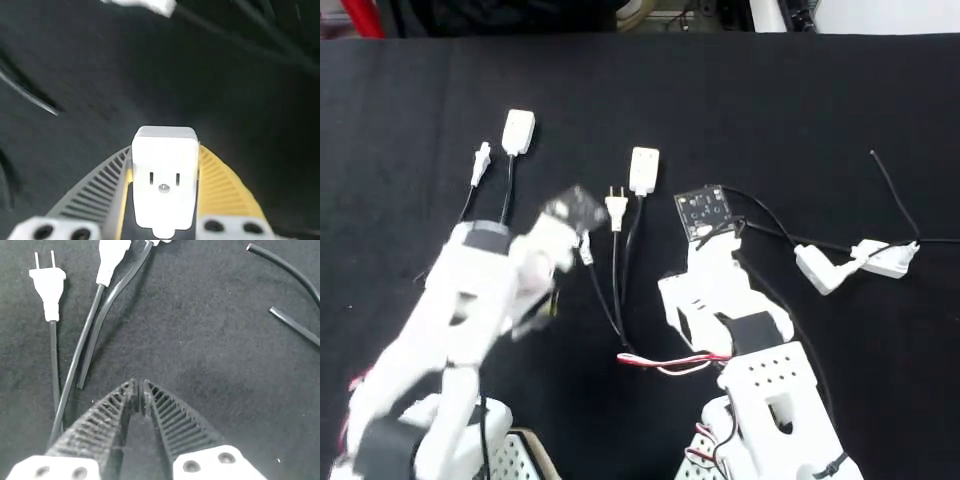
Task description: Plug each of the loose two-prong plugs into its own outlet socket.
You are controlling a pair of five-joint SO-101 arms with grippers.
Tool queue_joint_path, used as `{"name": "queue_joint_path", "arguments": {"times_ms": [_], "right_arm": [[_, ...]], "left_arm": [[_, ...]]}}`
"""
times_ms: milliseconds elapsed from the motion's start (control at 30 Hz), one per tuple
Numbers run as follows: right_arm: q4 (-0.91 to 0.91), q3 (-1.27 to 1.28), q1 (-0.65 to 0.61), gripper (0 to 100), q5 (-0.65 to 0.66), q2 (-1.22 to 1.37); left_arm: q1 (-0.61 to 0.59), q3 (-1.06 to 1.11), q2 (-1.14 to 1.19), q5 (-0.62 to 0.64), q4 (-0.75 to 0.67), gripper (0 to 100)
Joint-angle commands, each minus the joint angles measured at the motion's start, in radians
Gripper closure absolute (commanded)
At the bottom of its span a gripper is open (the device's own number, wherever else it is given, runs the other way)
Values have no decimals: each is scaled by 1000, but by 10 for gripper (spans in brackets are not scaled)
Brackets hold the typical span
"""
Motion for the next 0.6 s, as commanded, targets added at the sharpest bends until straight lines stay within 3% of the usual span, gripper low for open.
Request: {"name": "queue_joint_path", "arguments": {"times_ms": [0, 200, 333, 467, 567], "right_arm": [[-21, -4, -9, 983, 31, -13], [-25, -2, -9, 983, 35, -13], [-23, -2, -9, 983, 35, -13], [-23, -2, -9, 983, 37, -13], [-21, -2, -11, 983, 37, -13]], "left_arm": [[48, 153, -180, -75, -14, 971], [213, 321, -385, -104, -81, 971], [214, 366, -430, -104, -219, 970], [199, 371, -422, -104, -247, 966], [206, 387, -376, -141, -239, 859]]}}
